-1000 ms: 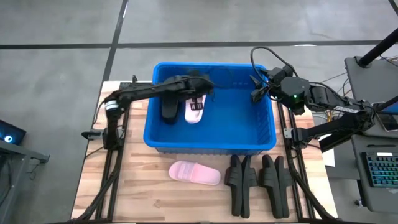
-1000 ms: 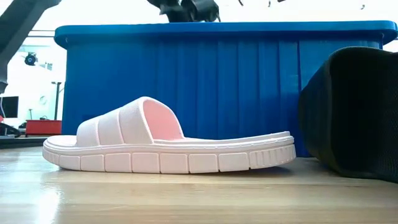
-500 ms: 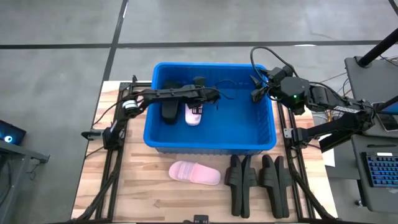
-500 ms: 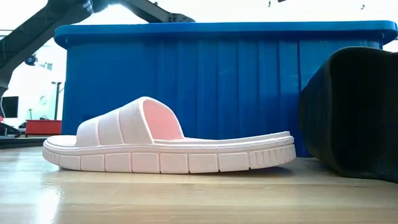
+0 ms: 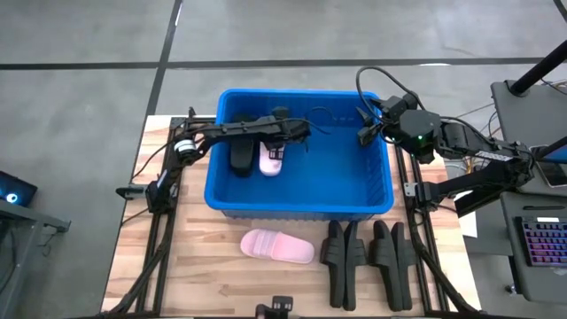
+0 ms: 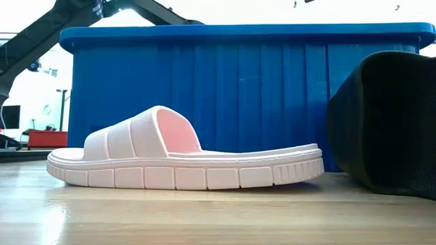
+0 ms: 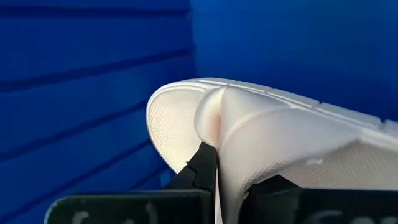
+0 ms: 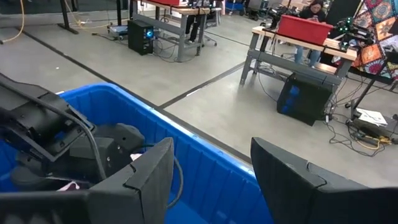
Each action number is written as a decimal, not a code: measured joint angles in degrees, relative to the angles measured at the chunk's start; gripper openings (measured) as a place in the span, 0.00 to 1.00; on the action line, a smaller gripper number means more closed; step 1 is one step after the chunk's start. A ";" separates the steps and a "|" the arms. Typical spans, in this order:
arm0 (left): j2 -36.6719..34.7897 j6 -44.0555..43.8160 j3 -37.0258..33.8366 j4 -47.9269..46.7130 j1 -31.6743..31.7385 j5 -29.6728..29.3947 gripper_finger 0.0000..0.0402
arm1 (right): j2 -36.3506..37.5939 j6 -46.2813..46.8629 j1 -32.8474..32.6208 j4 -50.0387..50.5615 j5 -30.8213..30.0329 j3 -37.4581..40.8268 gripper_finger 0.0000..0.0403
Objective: Pick and place slides into bin
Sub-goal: Put the pink slipper into the blue container
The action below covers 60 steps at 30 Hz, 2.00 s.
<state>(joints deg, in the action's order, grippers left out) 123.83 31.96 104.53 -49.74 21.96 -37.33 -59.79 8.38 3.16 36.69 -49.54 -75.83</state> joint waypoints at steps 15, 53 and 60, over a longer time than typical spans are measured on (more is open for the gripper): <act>-0.09 4.86 -0.11 -0.32 2.79 9.34 0.07 | 0.00 0.00 0.00 -0.02 0.00 0.00 0.51; -19.33 -31.28 1.92 -14.08 -8.84 31.60 0.81 | 0.02 0.50 0.02 0.43 1.99 0.00 0.51; -28.24 -48.86 1.72 -6.24 -14.68 34.82 0.81 | 0.01 -2.45 0.02 0.67 1.98 0.00 0.51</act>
<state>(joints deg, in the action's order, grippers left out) 95.59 -16.91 106.25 -55.98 7.28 -2.51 -59.78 5.93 3.18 37.36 -47.56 -75.83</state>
